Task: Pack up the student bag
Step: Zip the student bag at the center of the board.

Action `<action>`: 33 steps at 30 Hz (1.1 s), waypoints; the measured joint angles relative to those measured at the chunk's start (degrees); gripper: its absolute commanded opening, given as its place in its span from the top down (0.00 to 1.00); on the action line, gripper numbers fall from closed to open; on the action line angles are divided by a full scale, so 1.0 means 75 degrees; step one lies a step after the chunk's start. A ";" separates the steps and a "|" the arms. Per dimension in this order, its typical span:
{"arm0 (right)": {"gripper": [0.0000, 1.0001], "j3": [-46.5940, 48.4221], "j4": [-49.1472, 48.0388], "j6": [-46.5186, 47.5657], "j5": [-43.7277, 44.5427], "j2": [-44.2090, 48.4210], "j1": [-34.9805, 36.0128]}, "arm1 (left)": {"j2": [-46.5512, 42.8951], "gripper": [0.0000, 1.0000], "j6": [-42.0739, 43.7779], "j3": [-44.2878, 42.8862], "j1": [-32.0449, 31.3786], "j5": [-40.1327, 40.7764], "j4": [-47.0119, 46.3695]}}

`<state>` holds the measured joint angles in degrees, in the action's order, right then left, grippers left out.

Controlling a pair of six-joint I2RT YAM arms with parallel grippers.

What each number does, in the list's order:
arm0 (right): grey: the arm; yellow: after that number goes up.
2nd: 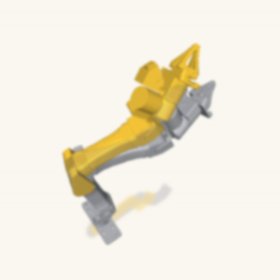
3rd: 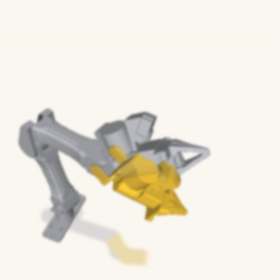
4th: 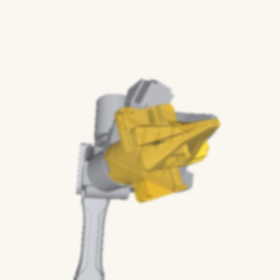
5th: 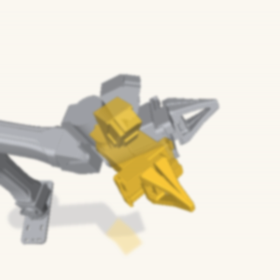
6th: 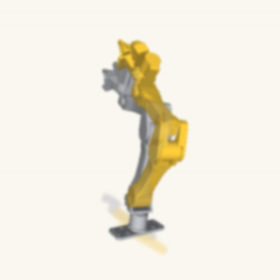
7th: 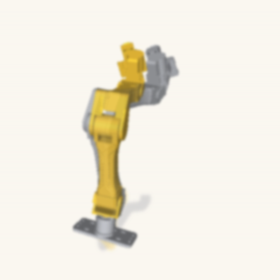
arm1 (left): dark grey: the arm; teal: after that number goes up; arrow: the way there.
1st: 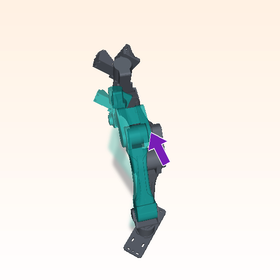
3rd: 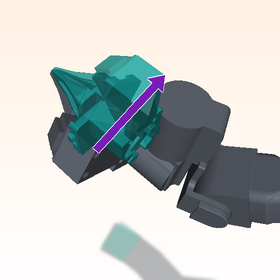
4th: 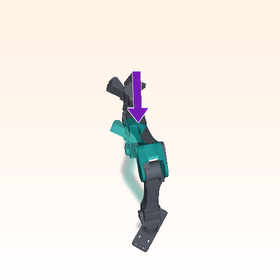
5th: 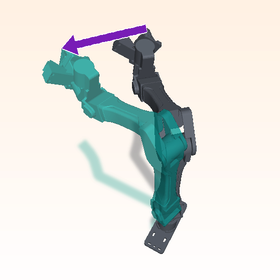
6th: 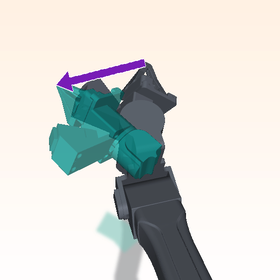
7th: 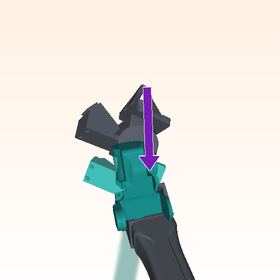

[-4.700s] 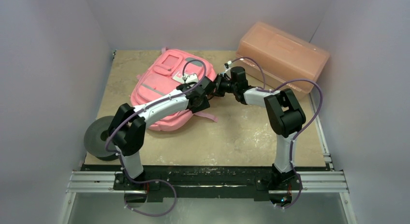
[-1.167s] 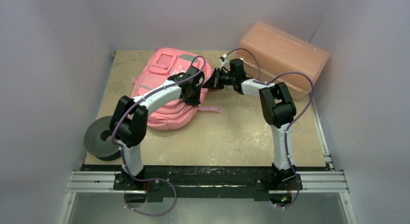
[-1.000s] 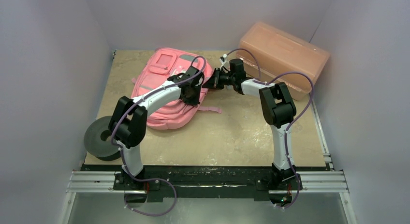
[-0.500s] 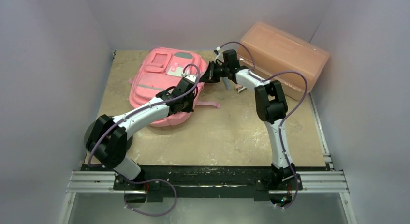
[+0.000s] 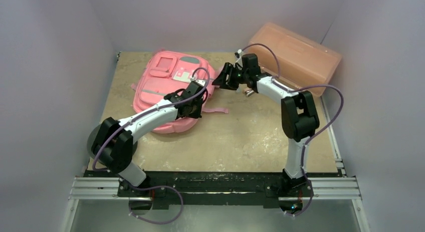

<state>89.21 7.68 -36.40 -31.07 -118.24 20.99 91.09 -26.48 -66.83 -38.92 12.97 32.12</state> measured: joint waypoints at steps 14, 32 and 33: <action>0.52 -0.2696 -0.3229 -0.2678 -0.0216 0.0557 0.1279 | -0.0003 1.00 0.0251 -0.0149 -0.0032 -0.0184 0.0312; 0.46 -0.3789 -0.4549 -0.3439 -0.0420 0.0801 0.1145 | 0.0195 1.00 0.2328 -0.0300 -0.1309 0.1813 0.0347; 0.44 -0.3896 -0.4648 -0.3503 -0.0446 0.0801 0.1122 | 0.0233 1.00 0.2524 -0.0300 -0.1381 0.1950 0.0315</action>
<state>59.99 -27.18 -62.67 -34.41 -112.22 29.41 92.84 -7.55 -69.08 -49.28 27.59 34.48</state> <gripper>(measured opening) 0.521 0.029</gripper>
